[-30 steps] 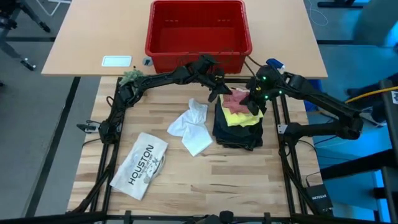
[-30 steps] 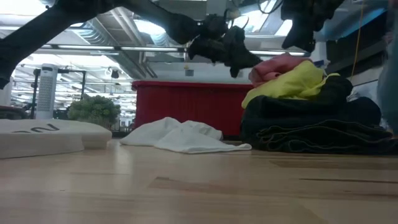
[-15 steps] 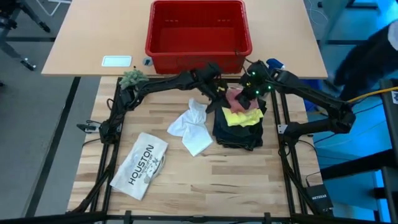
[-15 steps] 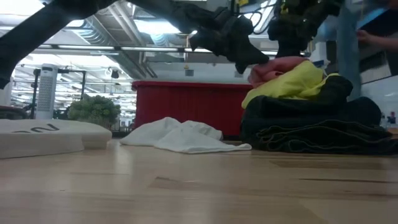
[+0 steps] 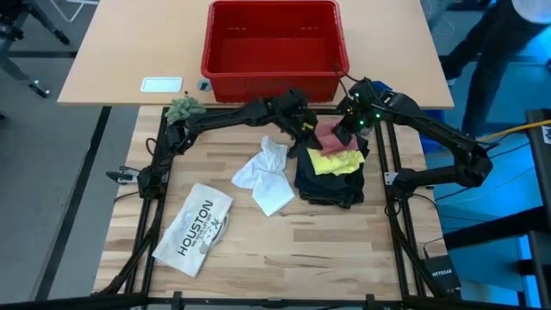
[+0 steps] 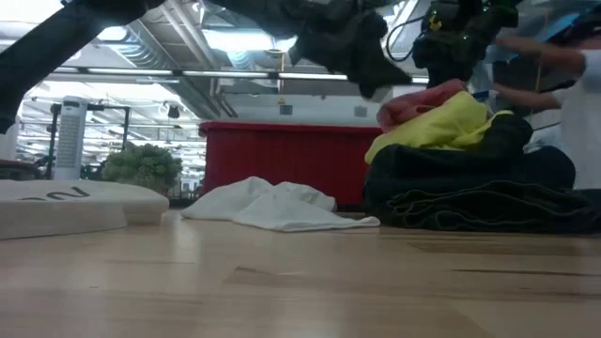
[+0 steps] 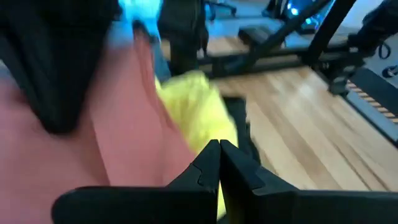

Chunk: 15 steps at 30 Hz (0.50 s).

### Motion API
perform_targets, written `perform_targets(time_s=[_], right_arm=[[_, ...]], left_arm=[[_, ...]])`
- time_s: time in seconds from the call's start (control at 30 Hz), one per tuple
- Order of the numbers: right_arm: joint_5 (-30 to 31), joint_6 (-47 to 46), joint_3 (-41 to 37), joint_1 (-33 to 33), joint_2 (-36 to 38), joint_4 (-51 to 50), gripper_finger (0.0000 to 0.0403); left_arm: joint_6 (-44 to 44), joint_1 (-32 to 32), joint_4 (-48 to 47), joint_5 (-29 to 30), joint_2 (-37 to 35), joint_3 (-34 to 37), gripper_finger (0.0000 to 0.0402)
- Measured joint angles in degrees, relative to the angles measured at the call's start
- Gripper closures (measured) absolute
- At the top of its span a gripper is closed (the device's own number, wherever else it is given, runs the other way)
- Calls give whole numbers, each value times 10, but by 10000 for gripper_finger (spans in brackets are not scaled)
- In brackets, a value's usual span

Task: Fold laundry
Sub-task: Stack the pink panty on the yellow shirt

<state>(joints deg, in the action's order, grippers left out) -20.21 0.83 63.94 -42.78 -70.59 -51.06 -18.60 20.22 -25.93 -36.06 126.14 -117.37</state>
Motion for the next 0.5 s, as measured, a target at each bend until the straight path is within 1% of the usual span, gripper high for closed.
perform_targets(time_s=[0.13,0.3,0.5], right_arm=[[0,1,0,0,0,3,403],[1,-2,0,0,18,3,403],[-1,-4,0,0,30,-1,403]], left_arm=[[2,17,3,-1,-3,-28,401],[18,38,31,3,0,-29,401],[16,48,27,3,9,-28,401]])
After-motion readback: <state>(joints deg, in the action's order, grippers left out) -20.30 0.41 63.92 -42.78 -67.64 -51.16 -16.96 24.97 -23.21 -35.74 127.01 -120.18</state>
